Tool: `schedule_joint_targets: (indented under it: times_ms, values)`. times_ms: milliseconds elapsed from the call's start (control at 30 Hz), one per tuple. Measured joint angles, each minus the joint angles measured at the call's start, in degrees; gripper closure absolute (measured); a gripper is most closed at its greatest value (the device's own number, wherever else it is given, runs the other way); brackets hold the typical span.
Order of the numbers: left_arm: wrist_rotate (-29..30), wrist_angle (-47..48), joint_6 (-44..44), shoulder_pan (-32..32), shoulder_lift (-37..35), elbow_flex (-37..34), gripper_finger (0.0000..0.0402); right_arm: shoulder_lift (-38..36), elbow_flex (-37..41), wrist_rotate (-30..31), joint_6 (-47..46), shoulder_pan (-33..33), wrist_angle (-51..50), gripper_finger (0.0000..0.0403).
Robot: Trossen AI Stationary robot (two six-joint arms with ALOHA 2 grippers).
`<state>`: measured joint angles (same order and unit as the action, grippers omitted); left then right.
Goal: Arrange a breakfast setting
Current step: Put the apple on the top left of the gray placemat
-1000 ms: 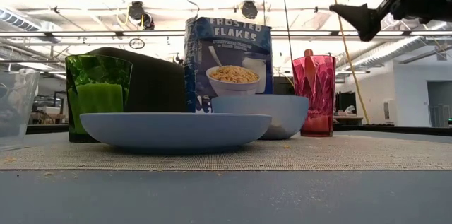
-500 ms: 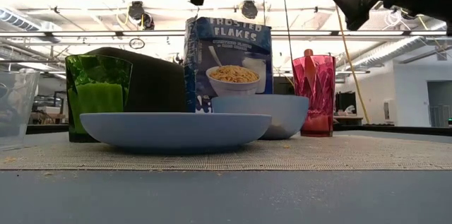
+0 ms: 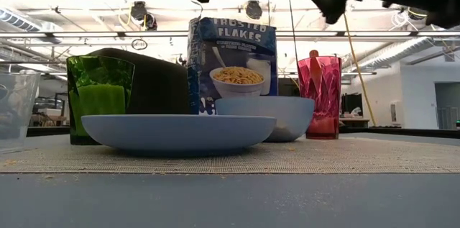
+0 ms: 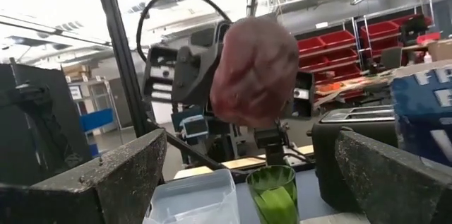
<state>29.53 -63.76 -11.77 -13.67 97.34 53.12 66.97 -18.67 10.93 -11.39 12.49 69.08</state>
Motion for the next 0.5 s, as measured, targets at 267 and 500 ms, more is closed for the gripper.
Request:
schedule_joint_targets:
  times_ms: [267,500]
  values:
    - [-3.65,-0.95,2.27,-0.22,-0.02,0.0,0.0146,6.72,-5.97,0.36,0.09,0.0,-0.03,0.0007]
    - [-4.19,-0.88,2.31,-0.24,-0.02,0.0,0.0146,11.97,-11.72,1.23,0.1,0.0,-0.07,0.0007]
